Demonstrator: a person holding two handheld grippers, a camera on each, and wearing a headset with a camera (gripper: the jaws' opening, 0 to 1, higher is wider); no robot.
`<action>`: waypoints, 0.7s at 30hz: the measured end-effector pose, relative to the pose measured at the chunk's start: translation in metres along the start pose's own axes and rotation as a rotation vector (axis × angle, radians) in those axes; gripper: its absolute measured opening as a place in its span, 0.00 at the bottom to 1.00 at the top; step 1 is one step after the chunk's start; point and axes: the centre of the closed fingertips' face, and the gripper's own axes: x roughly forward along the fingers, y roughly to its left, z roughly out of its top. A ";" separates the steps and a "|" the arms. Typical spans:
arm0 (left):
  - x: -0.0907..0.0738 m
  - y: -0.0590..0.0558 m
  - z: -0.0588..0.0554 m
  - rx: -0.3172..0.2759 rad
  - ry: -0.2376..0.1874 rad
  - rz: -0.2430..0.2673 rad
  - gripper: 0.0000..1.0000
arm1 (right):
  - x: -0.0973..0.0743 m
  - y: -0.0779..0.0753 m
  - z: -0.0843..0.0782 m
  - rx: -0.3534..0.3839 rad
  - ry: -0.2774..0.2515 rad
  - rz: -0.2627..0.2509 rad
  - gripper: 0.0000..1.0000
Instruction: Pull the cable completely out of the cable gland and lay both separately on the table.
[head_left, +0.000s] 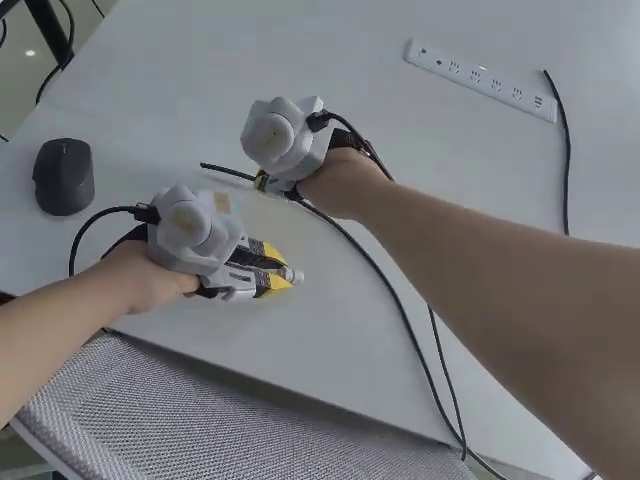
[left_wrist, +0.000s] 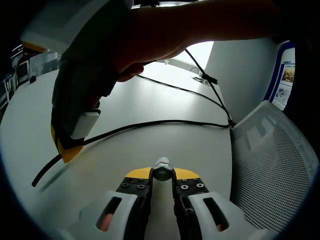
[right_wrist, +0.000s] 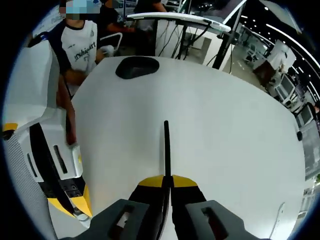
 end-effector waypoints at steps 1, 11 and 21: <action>0.000 0.000 0.000 0.006 0.001 0.006 0.16 | 0.001 0.001 -0.001 -0.006 0.003 0.002 0.00; 0.001 0.006 -0.010 0.002 0.013 0.029 0.16 | 0.001 0.004 -0.004 -0.009 0.011 0.027 0.00; 0.002 0.009 -0.010 0.025 0.021 0.057 0.16 | 0.004 -0.001 -0.004 -0.005 0.007 0.030 0.00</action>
